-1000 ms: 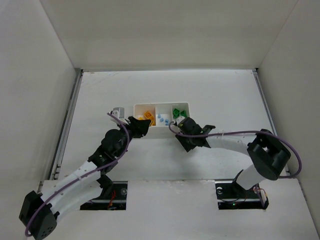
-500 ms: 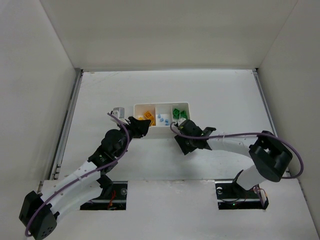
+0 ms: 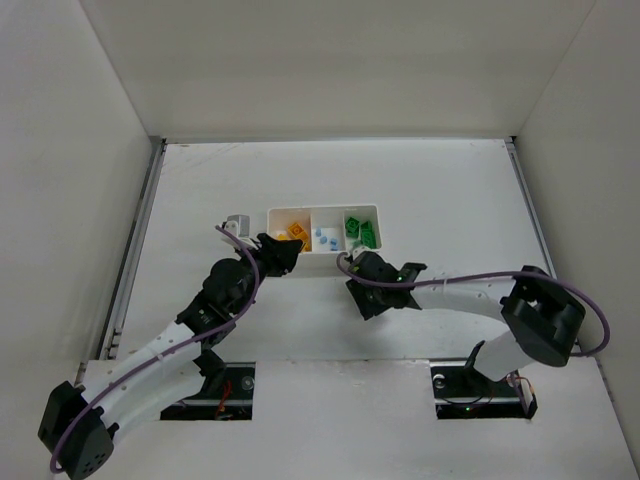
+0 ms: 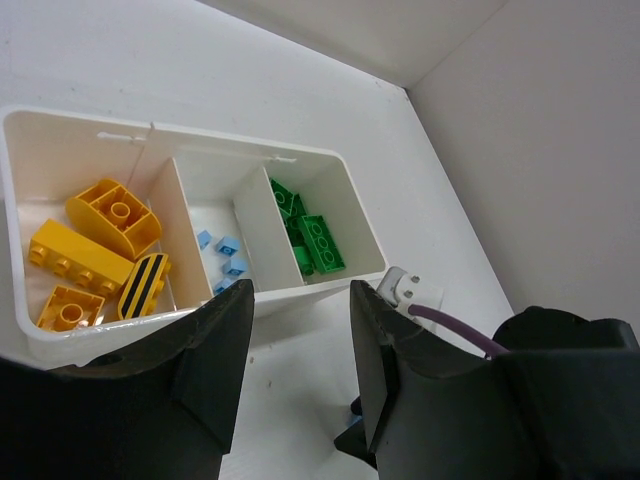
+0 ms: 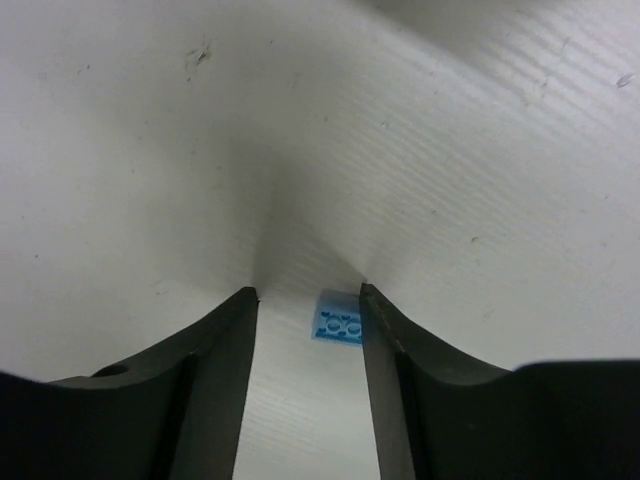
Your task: Sort the legos into containers by color
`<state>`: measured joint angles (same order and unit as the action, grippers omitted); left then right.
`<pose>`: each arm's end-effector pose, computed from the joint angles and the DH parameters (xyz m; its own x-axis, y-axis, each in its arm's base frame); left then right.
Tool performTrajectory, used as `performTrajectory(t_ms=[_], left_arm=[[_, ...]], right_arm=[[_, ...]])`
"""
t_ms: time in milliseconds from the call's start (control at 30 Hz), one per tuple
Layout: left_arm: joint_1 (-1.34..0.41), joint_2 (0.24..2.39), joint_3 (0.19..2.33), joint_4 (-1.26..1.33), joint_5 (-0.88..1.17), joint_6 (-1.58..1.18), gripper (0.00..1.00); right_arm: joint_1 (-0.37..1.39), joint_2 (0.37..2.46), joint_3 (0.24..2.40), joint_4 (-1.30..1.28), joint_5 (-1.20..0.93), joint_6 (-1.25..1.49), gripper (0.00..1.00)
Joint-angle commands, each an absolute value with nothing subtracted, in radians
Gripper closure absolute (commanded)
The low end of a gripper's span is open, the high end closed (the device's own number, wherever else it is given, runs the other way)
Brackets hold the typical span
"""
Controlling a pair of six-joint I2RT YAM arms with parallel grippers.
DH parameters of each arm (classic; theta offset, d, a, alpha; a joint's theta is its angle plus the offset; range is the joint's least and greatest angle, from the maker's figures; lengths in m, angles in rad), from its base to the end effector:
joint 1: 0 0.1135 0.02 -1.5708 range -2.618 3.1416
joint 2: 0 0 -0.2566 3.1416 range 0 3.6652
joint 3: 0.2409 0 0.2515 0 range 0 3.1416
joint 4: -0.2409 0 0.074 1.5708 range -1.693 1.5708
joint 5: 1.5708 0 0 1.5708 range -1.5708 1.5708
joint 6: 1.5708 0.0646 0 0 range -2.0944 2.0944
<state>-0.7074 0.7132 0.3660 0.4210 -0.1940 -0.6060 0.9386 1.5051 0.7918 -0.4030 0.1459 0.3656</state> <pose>0.1700 -0.1290 0.2648 -0.2339 -0.5353 -0.8116 0.4359 0.6884 -0.5797 0.1776 0.2265 0.1312 -0.7677 -0.4495 -0.4567 -0.5204 0.8532 0.0350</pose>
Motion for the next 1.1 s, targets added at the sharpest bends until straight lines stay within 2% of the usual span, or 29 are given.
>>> performTrajectory(t_ms=[0,100,233,367,533,667,733,767,833,1067], left_arm=[[-0.713,0.696,0.353,0.454,-0.186,-0.591,0.60],[-0.716,0.699,0.354,0.456,-0.186,-0.591,0.60],[-0.716,0.693,0.353,0.453,-0.189,-0.588,0.60],[-0.713,0.704,0.351,0.457,-0.186,-0.594,0.60],[-0.719,0.712,0.354,0.462,-0.186,-0.594,0.60],[-0.719,0.693,0.351,0.462,-0.186,-0.595,0.60],[-0.719,0.690,0.351,0.460,-0.186,-0.597,0.60],[-0.719,0.689,0.351,0.460,-0.186,-0.597,0.60],[-0.722,0.689,0.351,0.462,-0.184,-0.600,0.60],[-0.687,0.725,0.362,0.469,-0.154,-0.601,0.60]], right_arm=[[0.966,1.476,0.788,-0.462,0.173,0.423,0.52],[0.995,1.474,0.788,-0.497,0.184,0.446,0.55],[1.009,1.448,0.785,-0.532,0.245,0.474,0.36],[1.010,1.335,0.784,-0.546,0.403,0.567,0.35],[1.016,1.256,0.759,-0.620,0.443,0.774,0.48],[1.097,1.261,0.678,-0.585,0.471,0.963,0.74],[1.128,1.241,0.641,-0.551,0.508,1.070,0.92],[1.140,1.227,0.632,-0.549,0.531,1.127,0.96],[1.156,1.216,0.623,-0.563,0.543,1.221,1.00],[1.180,1.368,0.643,-0.604,0.534,1.364,1.00]])
